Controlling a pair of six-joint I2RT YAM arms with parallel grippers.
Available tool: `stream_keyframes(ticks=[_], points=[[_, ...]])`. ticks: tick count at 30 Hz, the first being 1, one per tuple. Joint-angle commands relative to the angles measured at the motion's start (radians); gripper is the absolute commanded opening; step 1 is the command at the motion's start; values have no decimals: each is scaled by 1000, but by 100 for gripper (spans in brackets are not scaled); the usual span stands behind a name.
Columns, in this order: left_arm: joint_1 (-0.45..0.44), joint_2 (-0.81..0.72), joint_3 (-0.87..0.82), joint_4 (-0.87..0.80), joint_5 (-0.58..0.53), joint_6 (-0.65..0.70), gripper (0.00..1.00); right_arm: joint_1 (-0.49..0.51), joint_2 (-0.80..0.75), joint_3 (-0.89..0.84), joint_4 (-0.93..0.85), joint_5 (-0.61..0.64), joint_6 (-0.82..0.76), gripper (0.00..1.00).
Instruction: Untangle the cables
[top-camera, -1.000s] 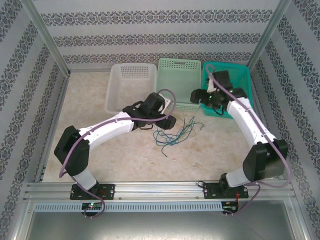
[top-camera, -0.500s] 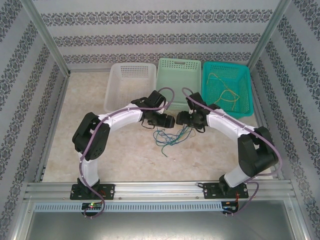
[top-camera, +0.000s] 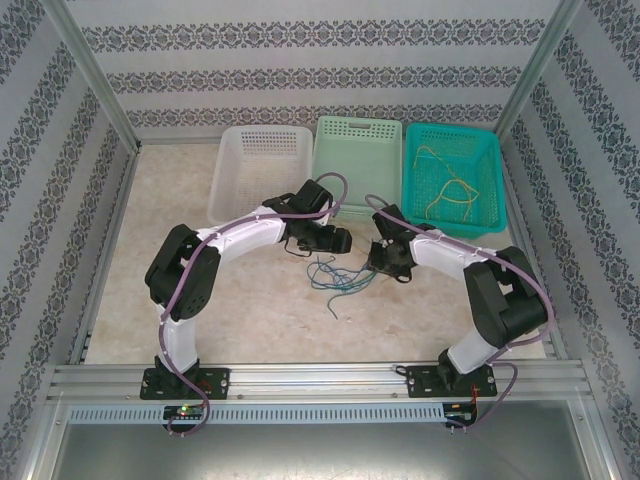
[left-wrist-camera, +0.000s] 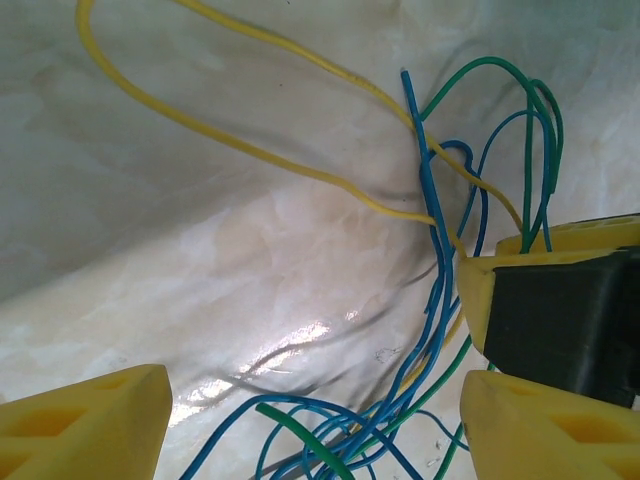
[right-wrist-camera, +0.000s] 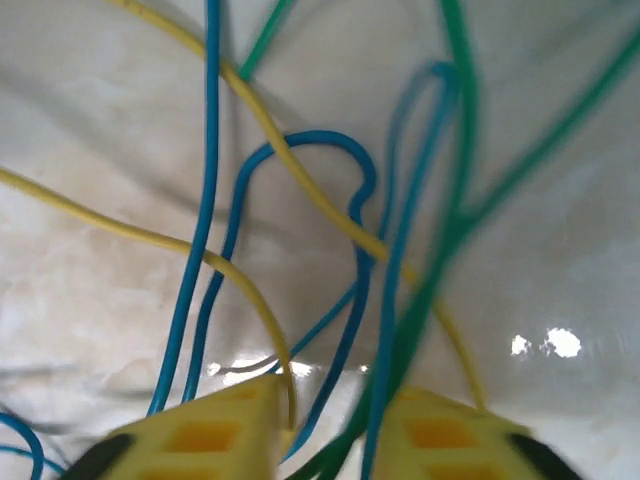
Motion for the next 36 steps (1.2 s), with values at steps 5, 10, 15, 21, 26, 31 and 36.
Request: stream_keyframes(ticks=[5, 10, 15, 21, 26, 31, 36], points=[[3, 36, 67, 3, 23, -28, 76, -10, -108, -102, 45, 70, 4, 0], [-1, 74, 101, 22, 58, -54, 75, 12, -187, -192, 143, 96, 30, 0], [-4, 95, 104, 61, 97, -87, 75, 68, -208, -191, 149, 176, 30, 0], [-5, 114, 91, 132, 112, -146, 74, 91, -225, -213, 171, 211, 56, 0], [-8, 138, 129, 129, 112, -154, 73, 101, -259, -248, 173, 243, 83, 0], [-10, 173, 136, 182, 137, -211, 70, 126, -312, -288, 208, 284, 108, 0], [-13, 189, 148, 222, 142, -239, 67, 143, -346, -311, 224, 294, 106, 0]])
